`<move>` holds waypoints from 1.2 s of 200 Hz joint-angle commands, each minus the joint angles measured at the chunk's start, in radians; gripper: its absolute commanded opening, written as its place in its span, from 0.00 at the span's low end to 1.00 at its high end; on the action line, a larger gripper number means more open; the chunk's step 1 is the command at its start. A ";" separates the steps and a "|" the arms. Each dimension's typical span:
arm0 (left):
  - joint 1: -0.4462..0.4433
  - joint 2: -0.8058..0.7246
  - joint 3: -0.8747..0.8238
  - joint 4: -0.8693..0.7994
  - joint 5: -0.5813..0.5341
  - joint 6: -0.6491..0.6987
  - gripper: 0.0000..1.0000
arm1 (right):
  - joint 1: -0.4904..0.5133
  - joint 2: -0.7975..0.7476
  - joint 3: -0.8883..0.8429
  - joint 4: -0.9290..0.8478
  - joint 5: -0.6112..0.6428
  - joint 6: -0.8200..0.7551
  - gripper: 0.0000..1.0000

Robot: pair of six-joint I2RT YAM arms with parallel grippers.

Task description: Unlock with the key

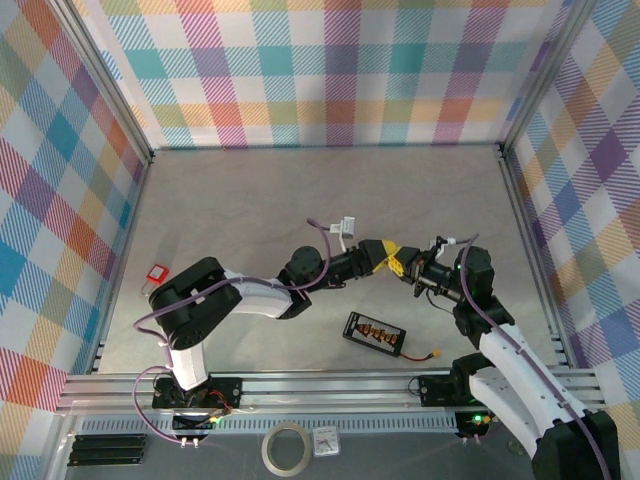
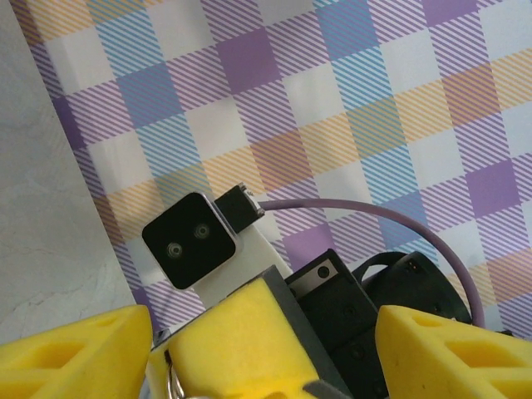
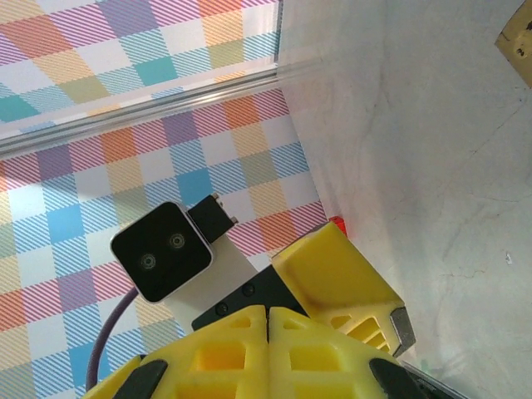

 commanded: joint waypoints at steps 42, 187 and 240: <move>-0.031 -0.050 -0.045 0.062 0.062 0.020 0.69 | -0.003 -0.005 0.049 -0.043 0.008 -0.022 0.00; -0.042 -0.048 -0.083 0.064 0.073 0.020 0.48 | -0.034 -0.040 0.027 -0.118 0.022 -0.057 0.00; -0.045 -0.034 -0.091 0.065 0.075 0.018 0.39 | -0.038 -0.047 0.023 -0.136 0.028 -0.061 0.00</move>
